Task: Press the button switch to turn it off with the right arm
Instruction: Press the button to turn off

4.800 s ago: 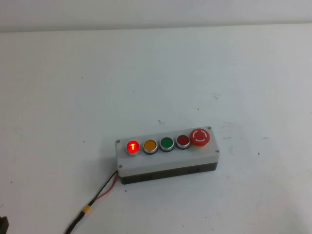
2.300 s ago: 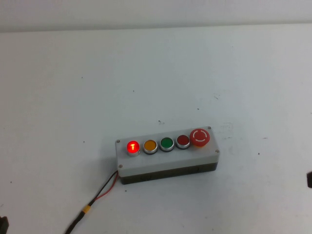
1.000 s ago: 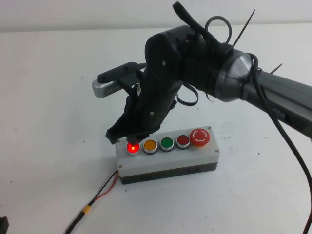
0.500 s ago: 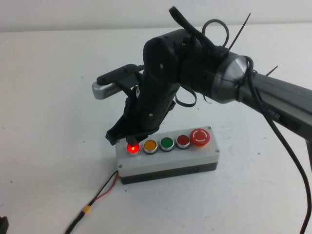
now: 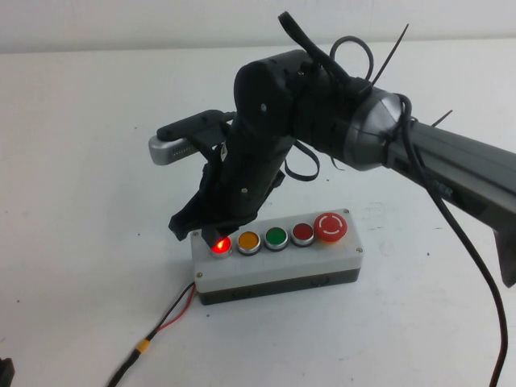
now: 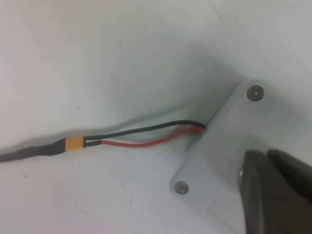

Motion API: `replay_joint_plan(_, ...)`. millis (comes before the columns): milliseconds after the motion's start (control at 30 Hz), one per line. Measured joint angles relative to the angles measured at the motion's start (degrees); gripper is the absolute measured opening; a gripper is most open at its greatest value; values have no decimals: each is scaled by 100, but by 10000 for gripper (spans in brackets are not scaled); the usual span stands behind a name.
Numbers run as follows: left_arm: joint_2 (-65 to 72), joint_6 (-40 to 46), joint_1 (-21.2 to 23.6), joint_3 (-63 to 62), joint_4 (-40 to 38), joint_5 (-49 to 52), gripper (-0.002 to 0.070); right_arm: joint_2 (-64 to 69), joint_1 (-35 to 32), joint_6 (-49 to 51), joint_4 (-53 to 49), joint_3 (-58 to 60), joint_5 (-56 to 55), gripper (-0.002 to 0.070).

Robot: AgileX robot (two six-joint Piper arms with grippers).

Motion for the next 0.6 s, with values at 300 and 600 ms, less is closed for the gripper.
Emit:
replay_joint_plan(300, 0, 0, 0, 0, 0, 0, -2, -409, 4, -34, -388, 129, 173, -17)
replay_joint_plan(600, 0, 0, 0, 0, 0, 0, -2, -2061, 28, 31, -885, 776, 316, -17)
